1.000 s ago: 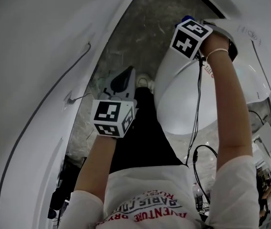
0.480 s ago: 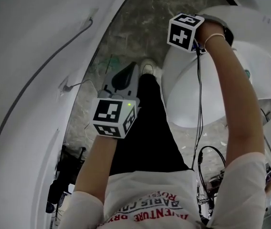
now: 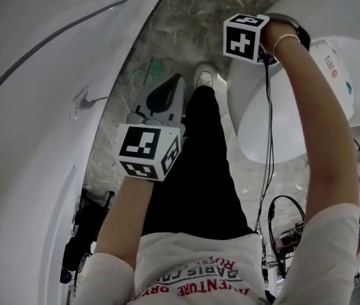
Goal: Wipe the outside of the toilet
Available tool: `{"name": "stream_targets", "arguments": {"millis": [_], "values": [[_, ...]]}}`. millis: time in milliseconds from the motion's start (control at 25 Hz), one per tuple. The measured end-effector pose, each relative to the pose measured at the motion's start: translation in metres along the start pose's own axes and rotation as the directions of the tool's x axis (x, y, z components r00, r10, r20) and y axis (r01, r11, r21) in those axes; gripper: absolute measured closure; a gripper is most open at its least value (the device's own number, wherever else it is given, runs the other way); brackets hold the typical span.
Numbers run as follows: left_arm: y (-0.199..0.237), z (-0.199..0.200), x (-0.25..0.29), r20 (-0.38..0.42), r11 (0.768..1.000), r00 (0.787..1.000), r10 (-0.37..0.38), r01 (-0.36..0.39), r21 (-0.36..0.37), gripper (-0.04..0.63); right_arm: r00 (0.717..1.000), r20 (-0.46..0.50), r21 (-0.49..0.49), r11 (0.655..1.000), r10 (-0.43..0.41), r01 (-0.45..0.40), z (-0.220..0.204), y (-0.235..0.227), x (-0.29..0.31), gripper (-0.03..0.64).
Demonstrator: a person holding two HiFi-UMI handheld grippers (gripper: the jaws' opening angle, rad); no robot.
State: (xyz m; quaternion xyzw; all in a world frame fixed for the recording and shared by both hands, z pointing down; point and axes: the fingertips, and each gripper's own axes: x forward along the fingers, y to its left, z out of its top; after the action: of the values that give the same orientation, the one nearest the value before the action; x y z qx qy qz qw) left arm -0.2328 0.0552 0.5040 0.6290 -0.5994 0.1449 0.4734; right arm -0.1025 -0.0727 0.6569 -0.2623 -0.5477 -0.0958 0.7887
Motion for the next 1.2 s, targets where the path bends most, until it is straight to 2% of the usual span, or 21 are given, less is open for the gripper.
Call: {"name": "stream_targets", "arguments": {"millis": [360,560,880,1200], "values": [[0.016,-0.060,-0.018,-0.008,1.000,1.000,0.004,-0.004,-0.018,0.589,0.994,0.000,-0.114,0.987,0.113,-0.112,0.038,0.061,0.019,0.541],[0.021,-0.086,-0.026,0.003,1.000,1.000,-0.003,0.003,-0.015,0.589,0.976,0.030,-0.114,0.971,0.216,-0.211,0.055,0.092,0.021,0.541],[0.024,-0.125,-0.042,0.003,1.000,1.000,-0.001,0.001,-0.025,0.589,0.968,-0.026,-0.157,0.955,0.249,-0.250,0.066,0.128,0.023,0.541],[0.015,-0.160,-0.063,0.019,0.996,1.000,0.023,-0.021,-0.085,0.589,0.964,-0.053,-0.248,0.932,0.261,-0.266,0.077,0.173,0.025,0.541]]}}
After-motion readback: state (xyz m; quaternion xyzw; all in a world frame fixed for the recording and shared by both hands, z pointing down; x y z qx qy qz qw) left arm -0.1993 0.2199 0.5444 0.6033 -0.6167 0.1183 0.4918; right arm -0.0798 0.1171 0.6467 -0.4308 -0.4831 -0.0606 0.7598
